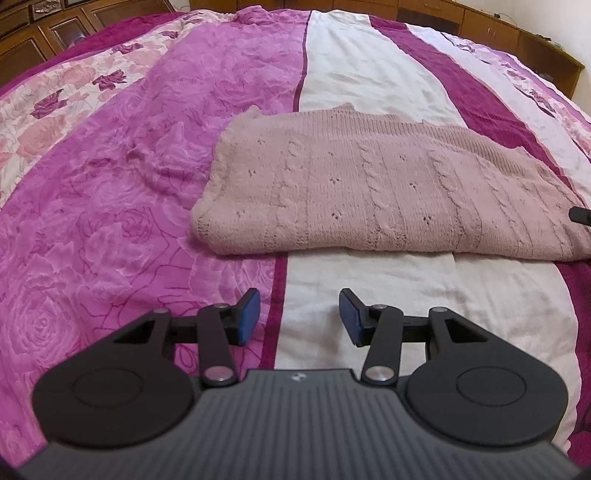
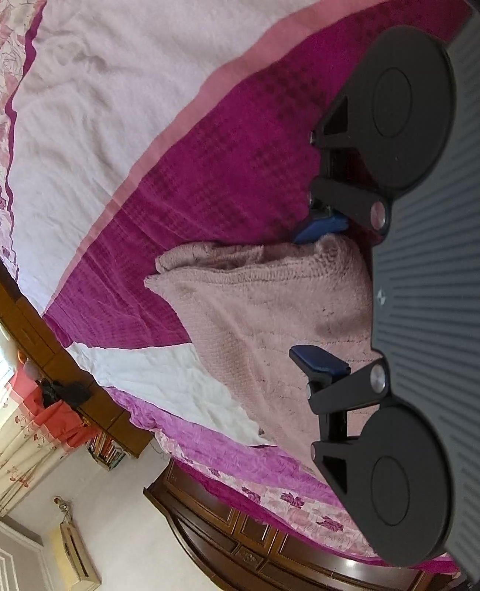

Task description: Fold small clothes

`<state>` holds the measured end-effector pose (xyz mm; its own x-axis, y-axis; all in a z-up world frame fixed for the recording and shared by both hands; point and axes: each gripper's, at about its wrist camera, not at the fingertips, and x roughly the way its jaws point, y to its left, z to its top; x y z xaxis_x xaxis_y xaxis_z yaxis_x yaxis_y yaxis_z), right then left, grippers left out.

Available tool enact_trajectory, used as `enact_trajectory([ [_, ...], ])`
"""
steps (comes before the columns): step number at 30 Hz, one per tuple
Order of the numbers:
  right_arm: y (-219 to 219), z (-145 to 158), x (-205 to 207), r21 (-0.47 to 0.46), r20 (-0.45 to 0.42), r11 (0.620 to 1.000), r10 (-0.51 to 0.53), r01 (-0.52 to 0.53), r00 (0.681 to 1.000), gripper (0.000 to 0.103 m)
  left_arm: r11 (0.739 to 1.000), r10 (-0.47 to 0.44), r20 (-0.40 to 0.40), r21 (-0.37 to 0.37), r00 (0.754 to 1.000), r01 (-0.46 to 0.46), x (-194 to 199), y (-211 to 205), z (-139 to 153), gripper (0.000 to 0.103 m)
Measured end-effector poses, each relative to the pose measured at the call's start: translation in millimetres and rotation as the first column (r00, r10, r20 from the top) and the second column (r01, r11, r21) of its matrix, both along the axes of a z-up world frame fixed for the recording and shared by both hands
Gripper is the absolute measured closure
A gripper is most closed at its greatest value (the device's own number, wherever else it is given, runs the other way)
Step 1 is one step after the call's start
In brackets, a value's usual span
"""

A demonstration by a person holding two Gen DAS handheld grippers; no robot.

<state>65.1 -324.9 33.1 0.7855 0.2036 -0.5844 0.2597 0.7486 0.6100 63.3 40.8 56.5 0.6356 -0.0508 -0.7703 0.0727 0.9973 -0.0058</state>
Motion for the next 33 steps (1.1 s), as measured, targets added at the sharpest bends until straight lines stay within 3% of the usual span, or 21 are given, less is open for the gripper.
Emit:
enact_trajectory([
  [5,-3.1,-3.8,3.5,0.042,0.014,0.999,-0.016,0.016,1.0,0.035,1.0,0.0,-0.004,0.007,1.0,0.0,-1.9,-1.7,-1.4,0.054],
  [13,2.8,-10.1,12.5,0.007,0.022,1.0,-0.012,0.012,1.0,0.035,1.0,-0.005,-0.007,0.023,1.0,0.006,-4.2,-4.4,-2.8,0.054],
  [19,6.3,-8.3,16.6,0.033,0.051,0.999,-0.012,0.011,0.999,0.041,1.0,-0.008,-0.007,0.027,1.0,0.008,-4.6,-5.5,-3.2,0.054],
  [33,3.4,-20.6,25.2,0.063,0.041,0.996,-0.065,0.062,0.997,0.042,1.0,-0.01,-0.006,0.029,1.0,0.01,-5.2,-5.4,-3.4,0.054],
])
